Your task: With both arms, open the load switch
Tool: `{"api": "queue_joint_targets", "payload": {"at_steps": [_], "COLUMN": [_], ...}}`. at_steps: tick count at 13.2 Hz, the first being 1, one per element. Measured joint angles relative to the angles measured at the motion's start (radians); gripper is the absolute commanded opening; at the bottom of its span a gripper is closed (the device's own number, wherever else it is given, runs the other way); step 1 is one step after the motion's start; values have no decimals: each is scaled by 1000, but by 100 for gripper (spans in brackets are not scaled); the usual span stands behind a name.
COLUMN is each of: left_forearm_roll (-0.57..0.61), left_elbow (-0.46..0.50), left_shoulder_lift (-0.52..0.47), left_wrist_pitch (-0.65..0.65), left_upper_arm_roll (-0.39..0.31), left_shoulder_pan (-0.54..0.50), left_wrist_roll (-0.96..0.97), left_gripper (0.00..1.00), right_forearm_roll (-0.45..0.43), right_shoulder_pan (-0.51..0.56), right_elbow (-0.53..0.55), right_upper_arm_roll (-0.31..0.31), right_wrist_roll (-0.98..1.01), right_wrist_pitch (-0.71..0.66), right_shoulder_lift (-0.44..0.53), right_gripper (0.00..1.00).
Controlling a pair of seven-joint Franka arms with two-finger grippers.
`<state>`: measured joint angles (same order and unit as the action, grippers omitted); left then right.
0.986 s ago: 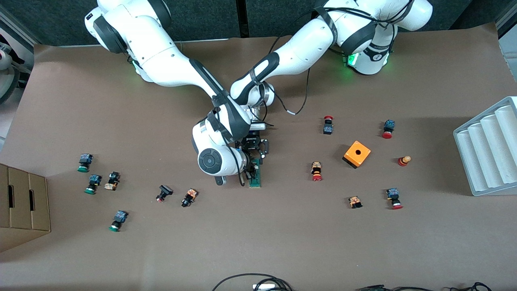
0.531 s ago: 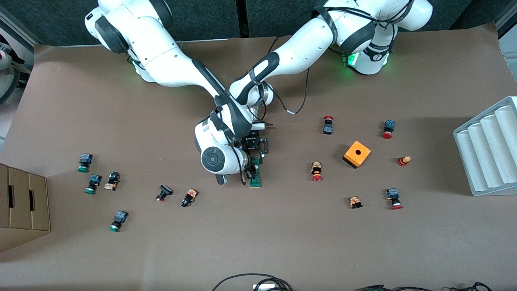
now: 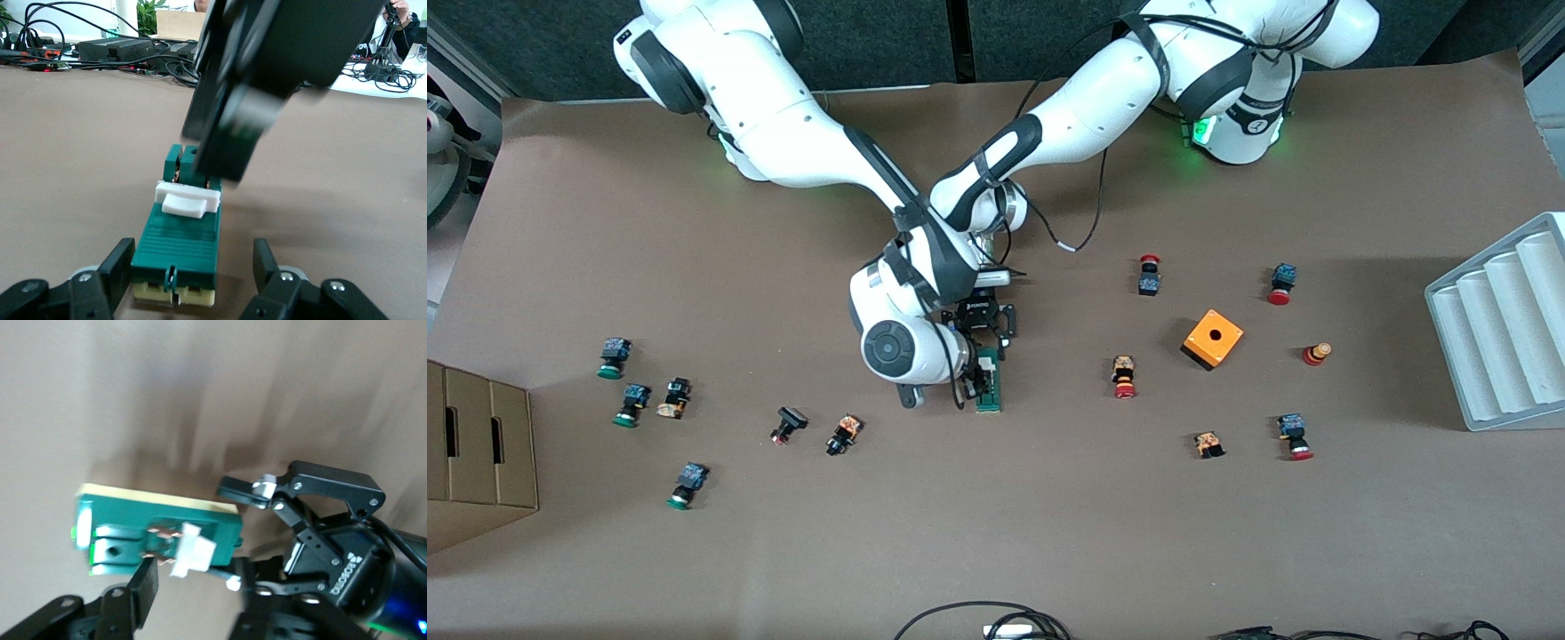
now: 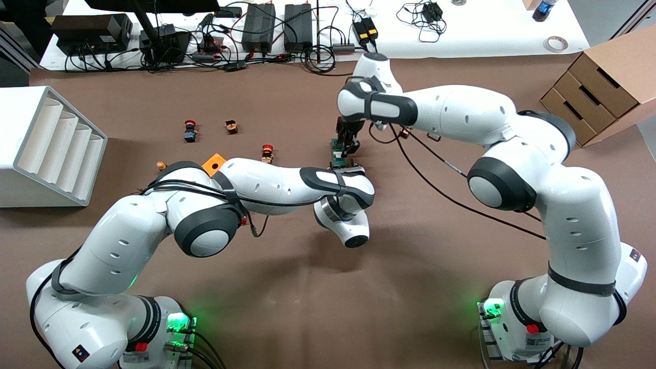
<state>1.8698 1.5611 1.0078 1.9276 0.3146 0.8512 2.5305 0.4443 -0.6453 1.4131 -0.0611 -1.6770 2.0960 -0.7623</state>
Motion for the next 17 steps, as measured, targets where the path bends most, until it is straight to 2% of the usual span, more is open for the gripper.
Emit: {"api": "queue_joint_targets", "payload": {"at_steps": [3, 8, 10, 14, 17], "left_forearm_roll": [-5, -6, -9, -21, -21], "left_elbow": [0, -1, -2, -4, -1], "left_shoulder_lift": [0, 0, 0, 0, 0], "left_wrist_pitch": [-2, -2, -2, -1, -1], "left_upper_arm_roll": [0, 0, 0, 0, 0], "left_shoulder_pan": [7, 7, 7, 9, 9], "left_wrist_roll": [0, 0, 1, 2, -5], "left_gripper": [79, 79, 79, 79, 79], "right_forearm_roll": [-50, -135, -157, -202, -240], "right_shoulder_pan": [53, 177, 233, 346, 433], "right_elbow": [-6, -7, 9, 106, 129], "right_upper_arm_roll": [-1, -7, -7, -8, -8], "right_wrist_roll": [66, 346, 500, 862, 1109], "right_wrist_pitch": [-34, -170, -218, -284, -373], "right_shoulder_lift": [83, 257, 322, 462, 538], "right_gripper": [100, 100, 100, 100, 100]}}
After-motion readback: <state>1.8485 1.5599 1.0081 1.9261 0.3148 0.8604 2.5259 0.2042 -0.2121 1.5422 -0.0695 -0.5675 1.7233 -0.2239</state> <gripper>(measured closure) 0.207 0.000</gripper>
